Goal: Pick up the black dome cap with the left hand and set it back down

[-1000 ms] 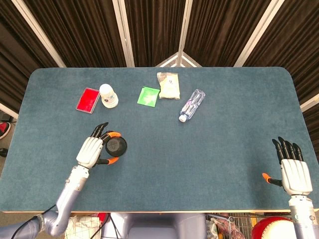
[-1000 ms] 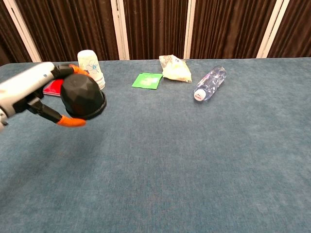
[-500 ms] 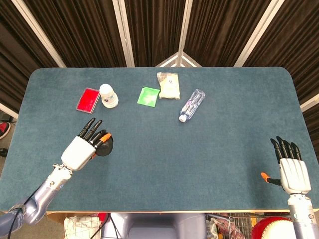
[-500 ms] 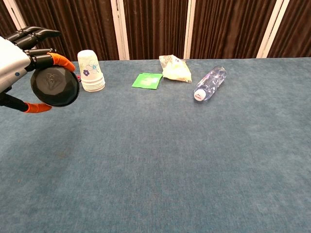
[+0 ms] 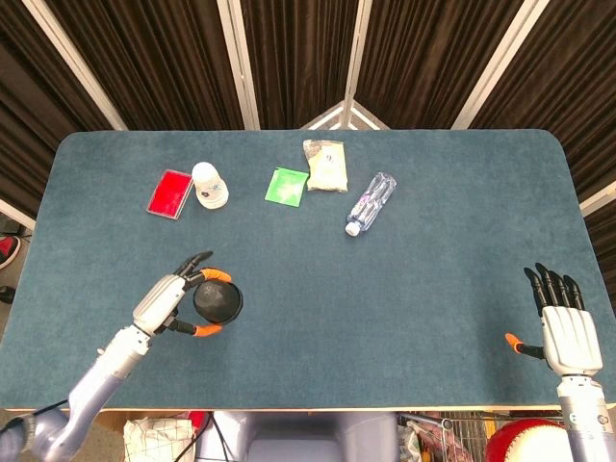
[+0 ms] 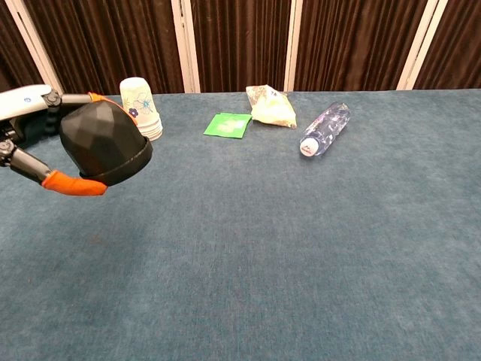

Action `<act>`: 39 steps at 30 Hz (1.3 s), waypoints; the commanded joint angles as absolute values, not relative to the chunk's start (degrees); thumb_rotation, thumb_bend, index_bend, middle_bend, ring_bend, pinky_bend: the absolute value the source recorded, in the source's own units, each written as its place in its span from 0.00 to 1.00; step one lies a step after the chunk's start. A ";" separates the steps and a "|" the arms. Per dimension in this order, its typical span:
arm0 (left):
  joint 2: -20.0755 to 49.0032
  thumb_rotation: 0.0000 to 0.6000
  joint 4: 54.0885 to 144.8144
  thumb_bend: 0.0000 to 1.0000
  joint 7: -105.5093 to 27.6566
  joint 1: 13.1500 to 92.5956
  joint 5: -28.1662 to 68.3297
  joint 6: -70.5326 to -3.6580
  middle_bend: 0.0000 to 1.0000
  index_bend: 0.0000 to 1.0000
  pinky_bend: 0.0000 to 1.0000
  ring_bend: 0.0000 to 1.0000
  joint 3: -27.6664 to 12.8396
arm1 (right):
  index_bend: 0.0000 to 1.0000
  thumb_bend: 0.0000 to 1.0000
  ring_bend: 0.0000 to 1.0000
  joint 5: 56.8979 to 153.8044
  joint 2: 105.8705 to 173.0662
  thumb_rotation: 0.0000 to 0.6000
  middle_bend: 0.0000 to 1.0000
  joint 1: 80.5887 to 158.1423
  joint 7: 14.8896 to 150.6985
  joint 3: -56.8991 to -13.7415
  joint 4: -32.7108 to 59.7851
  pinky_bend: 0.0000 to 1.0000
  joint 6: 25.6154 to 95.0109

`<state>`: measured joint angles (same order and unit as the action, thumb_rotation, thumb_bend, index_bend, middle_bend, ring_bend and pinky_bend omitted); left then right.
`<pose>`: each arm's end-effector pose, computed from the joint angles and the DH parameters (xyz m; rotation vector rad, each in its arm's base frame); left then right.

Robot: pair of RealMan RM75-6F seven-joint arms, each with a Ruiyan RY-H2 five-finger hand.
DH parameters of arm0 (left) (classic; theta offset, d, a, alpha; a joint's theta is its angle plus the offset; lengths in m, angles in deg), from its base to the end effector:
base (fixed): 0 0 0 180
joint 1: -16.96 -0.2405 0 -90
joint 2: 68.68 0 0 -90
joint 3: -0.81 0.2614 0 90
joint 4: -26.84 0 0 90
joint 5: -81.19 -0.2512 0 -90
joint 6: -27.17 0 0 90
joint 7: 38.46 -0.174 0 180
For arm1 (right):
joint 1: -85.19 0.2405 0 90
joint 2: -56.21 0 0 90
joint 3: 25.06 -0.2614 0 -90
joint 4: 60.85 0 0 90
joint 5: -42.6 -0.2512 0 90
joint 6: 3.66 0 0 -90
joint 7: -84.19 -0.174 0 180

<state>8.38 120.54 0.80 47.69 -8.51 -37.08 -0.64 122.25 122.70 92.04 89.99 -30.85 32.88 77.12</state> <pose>-0.1797 0.2987 -0.0194 -1.6509 -1.7326 -1.4862 -0.3298 -0.2374 0.1095 1.3450 -0.9306 0.8438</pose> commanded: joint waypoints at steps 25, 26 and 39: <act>17.90 1.00 100.76 0.48 -42.91 42.34 -20.57 -53.87 0.46 0.38 0.00 0.00 -4.26 | 0.04 0.15 0.04 122.65 122.73 1.00 0.02 92.01 89.64 -30.59 33.16 0.01 77.15; 18.72 1.00 98.66 0.48 -45.66 42.43 -21.97 -55.18 0.46 0.38 0.00 0.00 -4.26 | 0.04 0.15 0.04 122.58 122.73 1.00 0.02 92.02 89.61 -30.59 33.13 0.01 77.07; 11.36 1.00 119.48 0.48 -13.98 43.65 -8.16 -39.14 0.46 0.39 0.00 0.00 0.03 | 0.04 0.15 0.04 122.54 123.01 1.00 0.02 92.15 89.36 -30.67 32.61 0.01 76.97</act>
